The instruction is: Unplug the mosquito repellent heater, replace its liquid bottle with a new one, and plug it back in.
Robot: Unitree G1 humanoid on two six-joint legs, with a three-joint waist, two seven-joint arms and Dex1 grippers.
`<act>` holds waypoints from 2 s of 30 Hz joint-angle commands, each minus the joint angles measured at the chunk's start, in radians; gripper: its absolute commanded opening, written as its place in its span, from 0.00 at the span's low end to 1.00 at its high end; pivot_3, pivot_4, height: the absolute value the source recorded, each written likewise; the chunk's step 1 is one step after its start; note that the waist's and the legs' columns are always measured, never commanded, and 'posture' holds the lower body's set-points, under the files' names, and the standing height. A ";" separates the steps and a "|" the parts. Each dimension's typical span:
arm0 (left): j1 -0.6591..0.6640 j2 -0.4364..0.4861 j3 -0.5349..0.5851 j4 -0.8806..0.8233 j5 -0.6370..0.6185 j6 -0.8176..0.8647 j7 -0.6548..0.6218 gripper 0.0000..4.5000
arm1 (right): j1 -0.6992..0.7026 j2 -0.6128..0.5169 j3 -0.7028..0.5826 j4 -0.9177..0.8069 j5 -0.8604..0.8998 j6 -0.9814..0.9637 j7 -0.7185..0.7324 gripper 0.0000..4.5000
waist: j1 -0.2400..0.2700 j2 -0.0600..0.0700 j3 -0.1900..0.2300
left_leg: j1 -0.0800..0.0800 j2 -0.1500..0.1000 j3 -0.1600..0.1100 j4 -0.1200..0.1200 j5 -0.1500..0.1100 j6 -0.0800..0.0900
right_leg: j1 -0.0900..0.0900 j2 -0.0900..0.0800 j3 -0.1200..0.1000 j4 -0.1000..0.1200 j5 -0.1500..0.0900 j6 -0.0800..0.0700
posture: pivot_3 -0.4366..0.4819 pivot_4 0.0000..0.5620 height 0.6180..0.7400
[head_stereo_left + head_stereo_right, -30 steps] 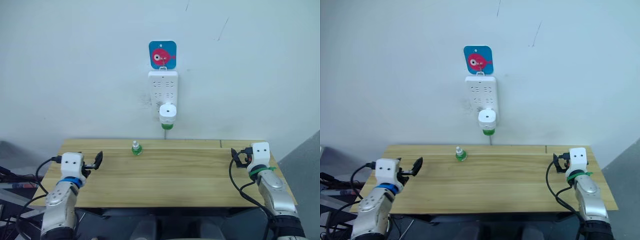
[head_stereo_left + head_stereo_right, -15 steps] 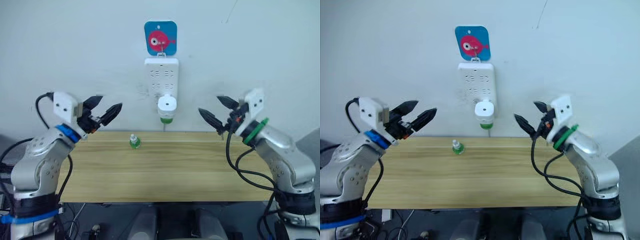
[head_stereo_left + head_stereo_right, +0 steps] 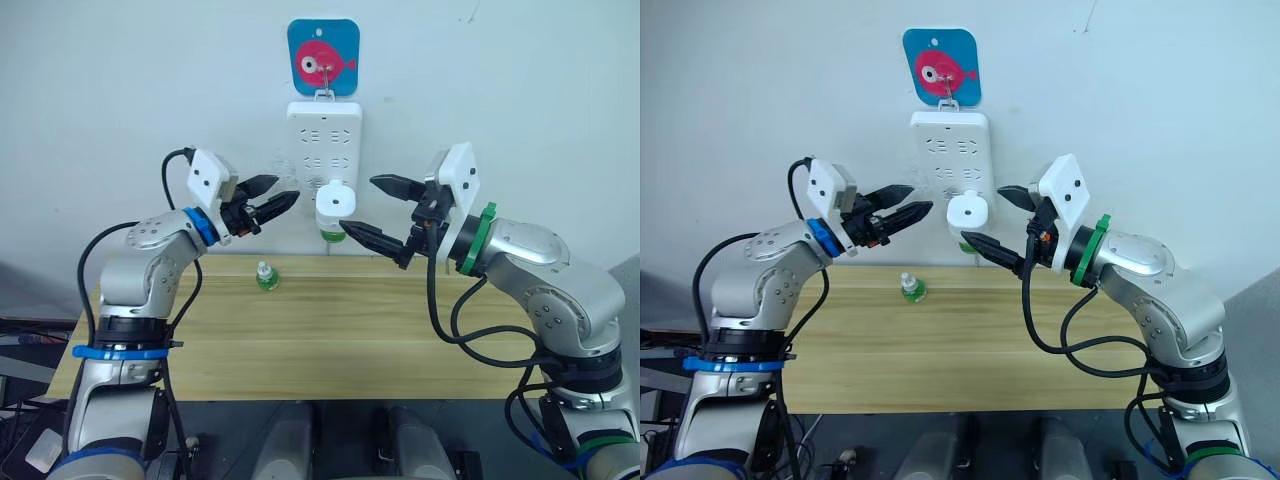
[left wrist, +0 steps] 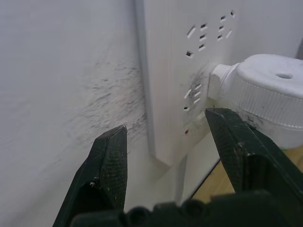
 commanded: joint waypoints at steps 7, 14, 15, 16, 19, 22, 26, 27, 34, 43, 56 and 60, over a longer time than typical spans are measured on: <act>-0.129 -0.062 -0.056 0.211 0.111 -0.195 -0.147 0.65 | 0.024 0.011 -0.054 -0.092 0.031 0.057 -0.084 1.00 | -0.004 -0.002 0.014 | -0.006 0.000 -0.002 0.001 0.000 0.000 | -0.004 -0.001 -0.003 0.000 0.000 0.000 | 0.53 0.50 1.00; -0.224 -0.099 -0.077 0.361 0.170 -0.320 -0.254 0.65 | 0.051 0.013 -0.080 -0.120 0.048 0.096 -0.124 1.00 | 0.006 -0.002 0.017 | -0.008 -0.001 -0.004 0.004 0.001 0.001 | -0.004 -0.002 -0.004 0.000 0.001 0.001 | 0.52 0.50 1.00; -0.238 -0.105 -0.079 0.375 0.173 -0.329 -0.271 0.65 | 0.053 0.015 -0.082 -0.126 0.051 0.100 -0.132 1.00 | 0.006 -0.002 0.018 | -0.008 -0.001 -0.003 0.004 0.001 0.001 | -0.004 -0.002 -0.004 0.000 0.001 0.001 | 0.51 0.50 1.00; -0.249 -0.111 -0.078 0.387 0.175 -0.336 -0.285 0.65 | 0.055 0.017 -0.083 -0.130 0.054 0.103 -0.139 1.00 | 0.006 -0.002 0.018 | -0.009 -0.001 -0.004 0.004 0.001 0.001 | -0.005 -0.002 -0.004 0.000 0.001 0.001 | 0.51 0.50 1.00; -0.272 -0.123 -0.078 0.411 0.179 -0.347 -0.320 0.65 | 0.062 0.025 -0.088 -0.151 0.063 0.113 -0.164 1.00 | 0.004 -0.003 0.018 | -0.011 -0.001 -0.004 0.004 0.001 0.001 | -0.008 -0.002 -0.004 0.001 0.001 0.001 | 0.51 0.50 1.00; -0.291 -0.130 -0.073 0.422 0.179 -0.343 -0.351 0.65 | 0.081 0.026 -0.102 -0.177 0.069 0.125 -0.194 1.00 | -0.002 -0.003 0.020 | -0.012 -0.001 -0.003 0.003 0.001 0.001 | -0.009 -0.002 -0.004 0.001 0.001 0.001 | 0.50 0.50 1.00; -0.301 -0.145 -0.070 0.397 0.171 -0.327 -0.367 0.65 | 0.112 0.025 -0.117 -0.203 0.066 0.140 -0.232 1.00 | -0.012 -0.003 0.021 | -0.013 -0.001 -0.003 0.003 0.001 0.001 | -0.009 -0.002 -0.004 0.000 0.001 0.001 | 0.48 0.50 1.00; -0.298 -0.149 -0.073 0.377 0.164 -0.310 -0.375 0.65 | 0.127 0.022 -0.122 -0.209 0.064 0.142 -0.240 1.00 | -0.014 -0.003 0.021 | -0.013 -0.001 -0.003 0.003 0.001 0.001 | -0.009 -0.002 -0.004 0.000 0.001 0.001 | 0.48 0.50 1.00; -0.254 -0.143 -0.067 0.325 0.169 -0.279 -0.379 0.53 | 0.186 0.010 -0.127 -0.255 0.057 0.150 -0.276 1.00 | -0.029 -0.002 0.023 | -0.012 -0.001 -0.002 0.003 0.001 0.001 | -0.010 -0.002 -0.004 0.001 0.001 0.001 | 0.46 0.51 1.00; -0.233 -0.156 -0.047 0.279 0.167 -0.205 -0.315 0.30 | 0.149 0.139 -0.002 -0.303 -0.013 0.177 -0.446 1.00 | -0.037 -0.002 0.028 | -0.012 -0.001 -0.003 0.003 0.001 0.001 | -0.010 -0.001 -0.004 0.001 0.001 0.001 | 0.45 0.53 1.00; -0.179 -0.167 -0.046 0.159 0.152 -0.142 -0.246 0.30 | 0.042 0.254 0.162 -0.140 -0.314 0.155 -0.593 1.00 | -0.038 -0.001 0.030 | -0.012 -0.002 -0.002 0.003 0.003 -0.004 | -0.010 -0.001 -0.003 0.001 0.001 0.001 | 0.49 0.53 1.00; -0.172 -0.164 -0.043 0.143 0.149 -0.131 -0.232 0.30 | 0.045 0.283 0.148 -0.129 -0.330 0.121 -0.568 0.86 | -0.038 -0.001 0.030 | -0.012 -0.001 -0.002 0.003 0.003 -0.002 | -0.010 -0.001 -0.003 0.002 0.001 0.001 | 0.49 0.53 1.00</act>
